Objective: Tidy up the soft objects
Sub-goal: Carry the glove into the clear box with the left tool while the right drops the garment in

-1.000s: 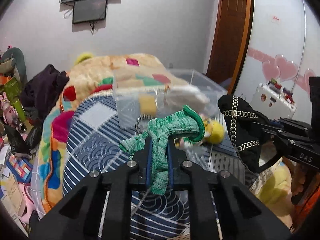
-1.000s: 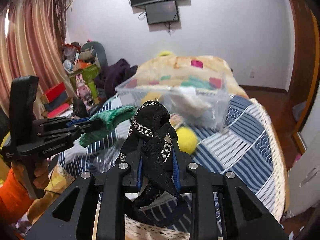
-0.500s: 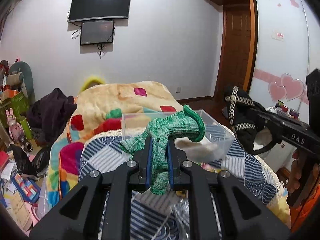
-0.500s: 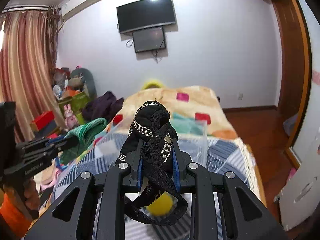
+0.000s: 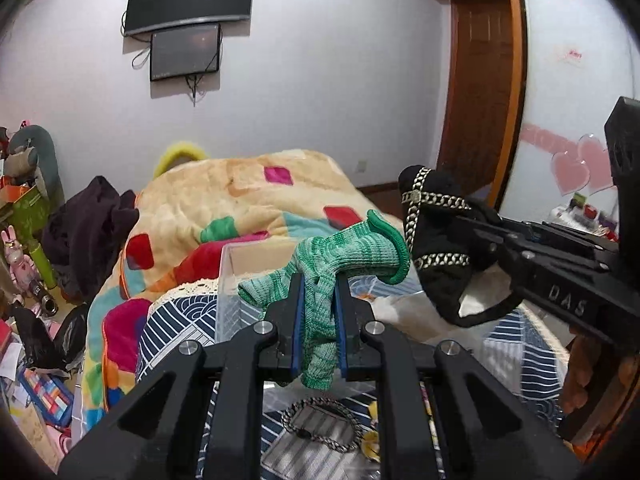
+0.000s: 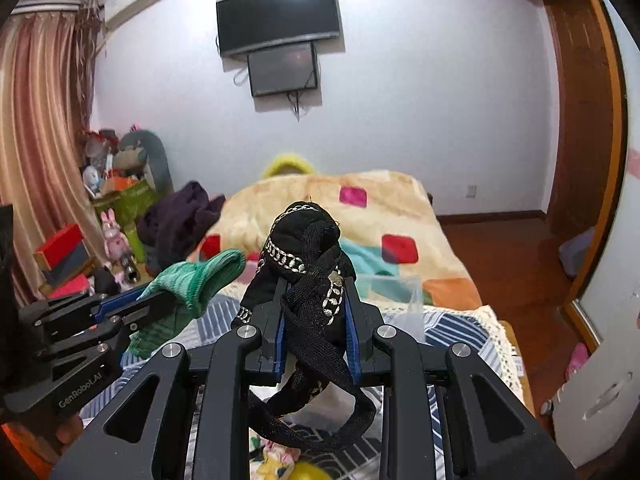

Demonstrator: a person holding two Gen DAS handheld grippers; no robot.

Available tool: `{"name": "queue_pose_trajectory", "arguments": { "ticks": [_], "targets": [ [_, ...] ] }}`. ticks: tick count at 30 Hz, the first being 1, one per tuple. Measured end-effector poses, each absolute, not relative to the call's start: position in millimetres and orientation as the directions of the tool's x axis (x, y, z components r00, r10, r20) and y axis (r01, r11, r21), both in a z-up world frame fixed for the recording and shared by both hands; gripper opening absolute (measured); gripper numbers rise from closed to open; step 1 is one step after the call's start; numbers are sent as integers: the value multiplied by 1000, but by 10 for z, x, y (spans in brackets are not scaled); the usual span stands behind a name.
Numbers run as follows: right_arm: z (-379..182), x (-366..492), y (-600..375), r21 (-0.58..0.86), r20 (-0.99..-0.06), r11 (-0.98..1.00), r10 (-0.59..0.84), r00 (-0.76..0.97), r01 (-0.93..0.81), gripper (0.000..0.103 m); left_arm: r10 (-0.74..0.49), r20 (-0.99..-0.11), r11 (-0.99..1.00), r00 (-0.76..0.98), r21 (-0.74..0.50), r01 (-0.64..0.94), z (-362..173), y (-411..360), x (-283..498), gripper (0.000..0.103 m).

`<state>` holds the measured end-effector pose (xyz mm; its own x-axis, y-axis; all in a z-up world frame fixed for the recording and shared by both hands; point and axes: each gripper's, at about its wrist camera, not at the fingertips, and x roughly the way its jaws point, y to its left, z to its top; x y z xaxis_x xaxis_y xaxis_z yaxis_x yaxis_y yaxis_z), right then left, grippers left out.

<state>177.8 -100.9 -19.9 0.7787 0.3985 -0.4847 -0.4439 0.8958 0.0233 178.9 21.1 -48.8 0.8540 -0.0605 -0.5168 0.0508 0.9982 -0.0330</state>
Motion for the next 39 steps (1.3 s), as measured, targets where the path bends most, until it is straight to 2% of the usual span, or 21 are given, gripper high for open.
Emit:
{"name": "queue_pose_trajectory", "arguments": {
  "ticks": [10,17,21,26,28,33,35,39],
  "targets": [
    [-525,2017,-894,4,-601,893,361,713,-449,21,-26,-595,999,803,13,42,-807,124,2116,13],
    [-600,2112,-929,19,-652,892,353,671,-451,26,-58,-635,998,770,-22,57,-920,161,2216,15],
    [-620,2102,-945,19,-667,894,345,660,-448,33,-67,-639,997,767,-15,75,-949,141,2160,35],
    [-563,2059,-1044,39,-653,903,348,672,-429,56,-82,-629,996,773,-16,92,-902,124,2030,44],
    [-521,2020,-1098,51,-641,901,360,678,-431,58,-89,-620,995,780,-29,90,-852,141,1964,53],
    [-364,1867,-1186,50,-603,895,381,701,-443,61,-116,-581,993,806,-68,94,-656,201,1785,60],
    [-304,1798,-1223,51,-581,893,390,714,-447,68,-125,-565,992,816,-78,98,-574,215,1697,65],
    [-197,1631,-1287,32,-538,892,395,745,-450,70,-123,-533,992,837,-71,101,-441,204,1486,77]
  ]
}}
